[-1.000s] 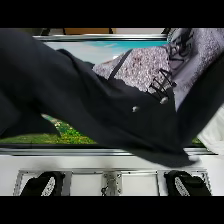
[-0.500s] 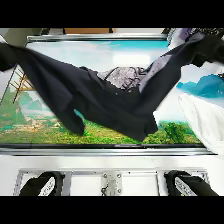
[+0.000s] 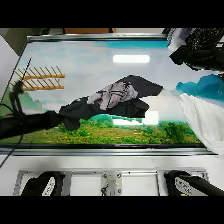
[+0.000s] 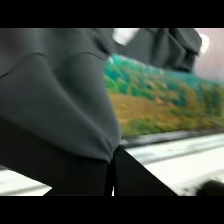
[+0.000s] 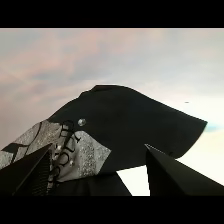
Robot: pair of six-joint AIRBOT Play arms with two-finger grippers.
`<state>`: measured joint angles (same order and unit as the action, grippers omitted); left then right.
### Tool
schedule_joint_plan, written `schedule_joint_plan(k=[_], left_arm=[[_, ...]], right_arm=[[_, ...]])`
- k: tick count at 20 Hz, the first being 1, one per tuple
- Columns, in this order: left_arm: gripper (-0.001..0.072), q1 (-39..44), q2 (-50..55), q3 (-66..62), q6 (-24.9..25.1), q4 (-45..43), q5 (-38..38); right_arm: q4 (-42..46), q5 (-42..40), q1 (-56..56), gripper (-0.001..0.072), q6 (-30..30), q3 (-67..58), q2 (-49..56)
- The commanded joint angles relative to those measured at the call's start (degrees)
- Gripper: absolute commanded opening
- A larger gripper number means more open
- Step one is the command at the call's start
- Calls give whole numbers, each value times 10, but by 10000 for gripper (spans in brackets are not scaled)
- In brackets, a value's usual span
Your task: Fold the clothes and pants, and hang the long-sleeved shirts on hangers.
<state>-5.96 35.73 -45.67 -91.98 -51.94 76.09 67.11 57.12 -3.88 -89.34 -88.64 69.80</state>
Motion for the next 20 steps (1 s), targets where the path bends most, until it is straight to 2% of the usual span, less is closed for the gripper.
schedule_joint_plan(k=[1,3,6,9,12,16,17,18,19,20], left_arm=[[13,31,-26,112,8,145,-42],[13,120,-9,103,8,160,-119],[13,325,77,32,10,154,-240],[13,493,216,-72,66,153,-339],[14,563,379,-232,99,155,-337],[21,579,516,-397,111,155,-326],[291,575,531,-417,117,154,-325],[619,569,544,-436,117,154,-321],[638,559,550,-451,117,148,-304],[603,542,550,-465,116,123,-279]], right_arm=[[0,-14,0,613,2,0,-17],[0,-30,-1,613,2,0,-41],[0,-80,-2,613,2,0,-87],[0,-130,-2,613,2,0,-135],[33,-143,-2,613,2,0,-176],[100,-142,-2,613,2,0,-215],[108,-142,-2,613,2,0,-221],[114,-142,-2,613,2,0,-224],[114,-140,-2,613,2,0,-225],[114,-135,-2,613,2,0,-226]])
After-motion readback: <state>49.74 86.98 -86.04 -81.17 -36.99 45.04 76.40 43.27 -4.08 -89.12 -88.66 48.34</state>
